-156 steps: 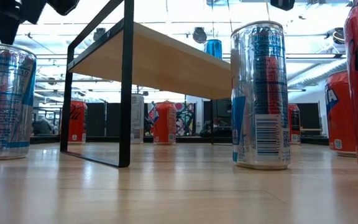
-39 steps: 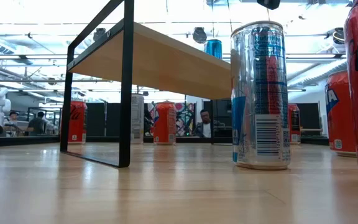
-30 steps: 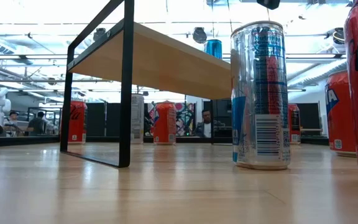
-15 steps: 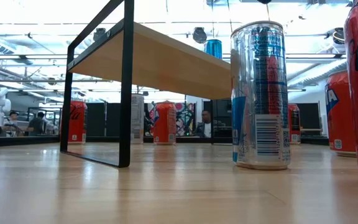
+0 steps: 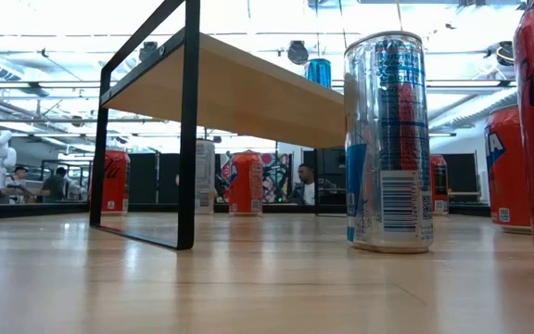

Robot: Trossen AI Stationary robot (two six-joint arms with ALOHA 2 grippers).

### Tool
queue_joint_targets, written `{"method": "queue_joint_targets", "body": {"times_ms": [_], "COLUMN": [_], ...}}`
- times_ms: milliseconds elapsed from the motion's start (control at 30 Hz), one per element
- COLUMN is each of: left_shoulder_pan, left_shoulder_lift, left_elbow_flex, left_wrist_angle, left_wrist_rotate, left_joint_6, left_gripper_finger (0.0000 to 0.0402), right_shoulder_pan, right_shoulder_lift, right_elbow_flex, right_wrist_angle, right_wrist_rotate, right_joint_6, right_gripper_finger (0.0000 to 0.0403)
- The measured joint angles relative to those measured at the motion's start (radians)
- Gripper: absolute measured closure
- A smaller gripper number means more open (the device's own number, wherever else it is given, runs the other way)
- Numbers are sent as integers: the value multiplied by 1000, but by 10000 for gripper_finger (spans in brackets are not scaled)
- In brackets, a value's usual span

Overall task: Place canned beverage on shelf
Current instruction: Put the left blue soda can on the shelf

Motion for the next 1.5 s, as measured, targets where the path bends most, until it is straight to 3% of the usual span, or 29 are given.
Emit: {"method": "queue_joint_targets", "body": {"times_ms": [233, 433, 733, 1067, 1500], "left_shoulder_pan": [39, 66, 91, 92, 92], "left_shoulder_lift": [34, 63, 101, 122, 122], "left_elbow_flex": [0, 0, -1, -1, -1], "left_wrist_angle": [68, 99, 139, 190, 190], "left_wrist_rotate": [6, 15, 16, 16, 17], "left_joint_6": [108, 107, 107, 115, 138], "left_gripper_finger": [180, 180, 180, 180, 180], "right_shoulder_pan": [25, 10, 9, 8, 8], "right_shoulder_lift": [88, 182, 330, 391, 390], "right_elbow_flex": [94, 281, 482, 518, 518], "right_wrist_angle": [-37, -292, -530, -622, -642], "right_wrist_rotate": [4, 3, -4, -30, -29], "right_joint_6": [-64, -146, -218, -237, -255], "right_gripper_finger": [99, 59, 58, 61, 136]}}
